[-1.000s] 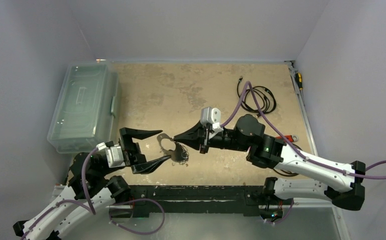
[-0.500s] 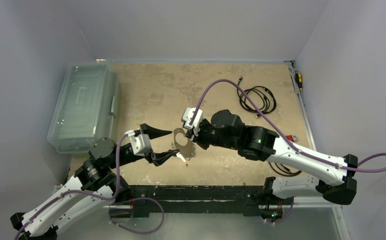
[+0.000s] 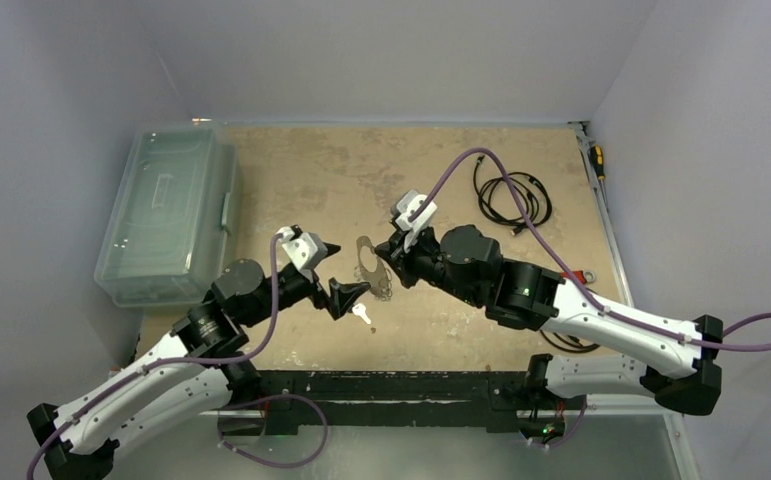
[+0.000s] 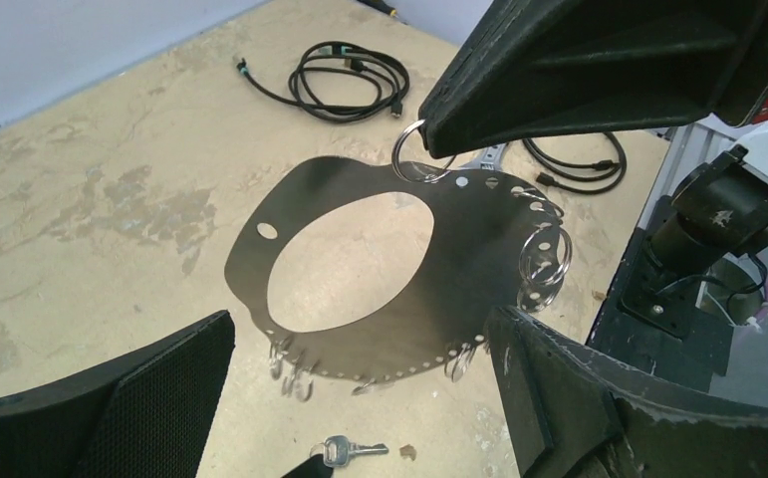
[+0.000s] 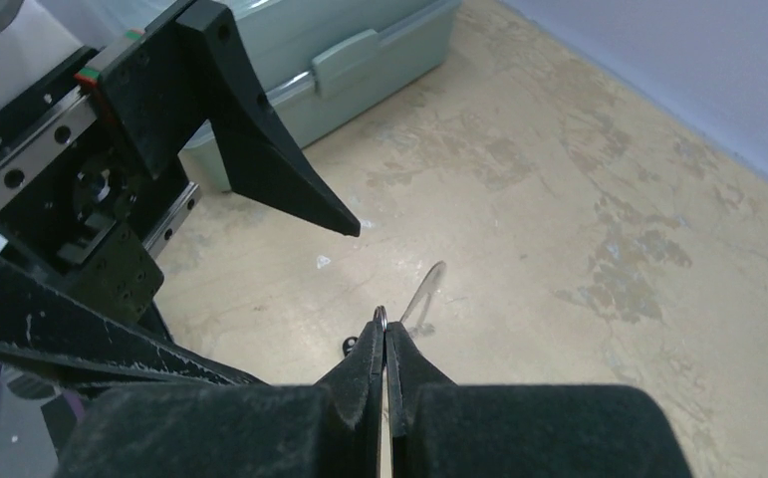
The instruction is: Put the keys on the keyring
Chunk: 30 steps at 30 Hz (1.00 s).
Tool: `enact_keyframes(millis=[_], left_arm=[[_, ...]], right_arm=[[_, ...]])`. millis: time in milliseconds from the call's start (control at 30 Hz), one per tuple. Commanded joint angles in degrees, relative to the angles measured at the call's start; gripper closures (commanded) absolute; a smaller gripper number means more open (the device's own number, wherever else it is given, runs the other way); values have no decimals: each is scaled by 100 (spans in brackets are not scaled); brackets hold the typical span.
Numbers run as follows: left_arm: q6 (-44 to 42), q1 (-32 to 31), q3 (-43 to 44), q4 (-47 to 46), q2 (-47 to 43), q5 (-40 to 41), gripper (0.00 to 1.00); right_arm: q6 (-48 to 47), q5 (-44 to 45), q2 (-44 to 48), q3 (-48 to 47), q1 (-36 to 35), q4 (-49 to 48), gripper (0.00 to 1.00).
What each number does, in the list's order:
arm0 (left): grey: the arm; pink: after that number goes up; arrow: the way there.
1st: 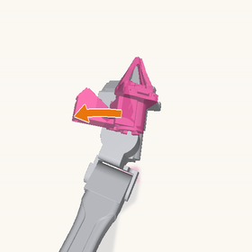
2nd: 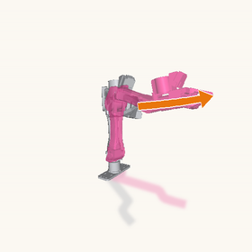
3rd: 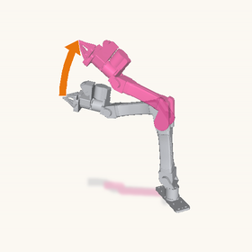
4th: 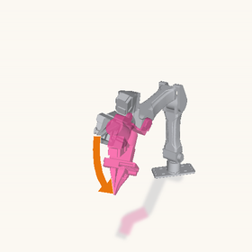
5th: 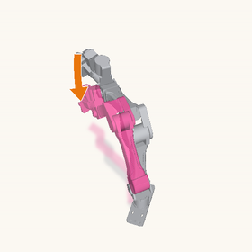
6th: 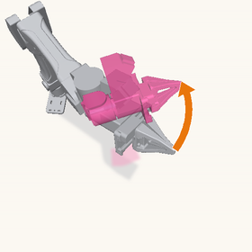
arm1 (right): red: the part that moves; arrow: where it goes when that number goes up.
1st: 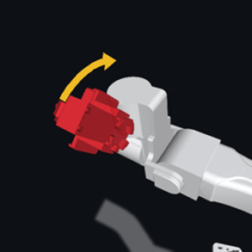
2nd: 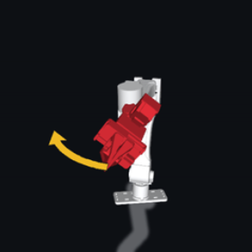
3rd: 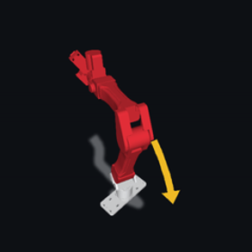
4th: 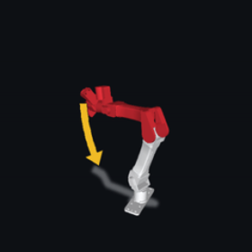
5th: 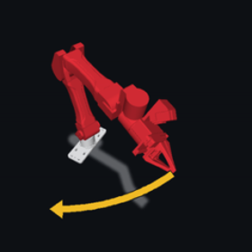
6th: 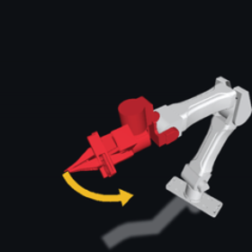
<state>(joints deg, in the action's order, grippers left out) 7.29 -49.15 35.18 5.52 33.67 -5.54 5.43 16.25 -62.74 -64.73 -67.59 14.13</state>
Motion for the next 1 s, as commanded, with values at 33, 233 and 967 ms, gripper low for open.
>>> enact_keyframes(millis=[33,233,967], left_arm=[[231,3,134,-353,-96,115,3],[674,6,-139,-1307,-78,-318,8],[1062,-125,-199,-2329,990,-83,15]], right_arm=[[720,993,-39,-104,-21,-409,100],[1116,1497,-232,-220,-26,-366,100],[1876,1935,-658,-550,-26,-200,100]])
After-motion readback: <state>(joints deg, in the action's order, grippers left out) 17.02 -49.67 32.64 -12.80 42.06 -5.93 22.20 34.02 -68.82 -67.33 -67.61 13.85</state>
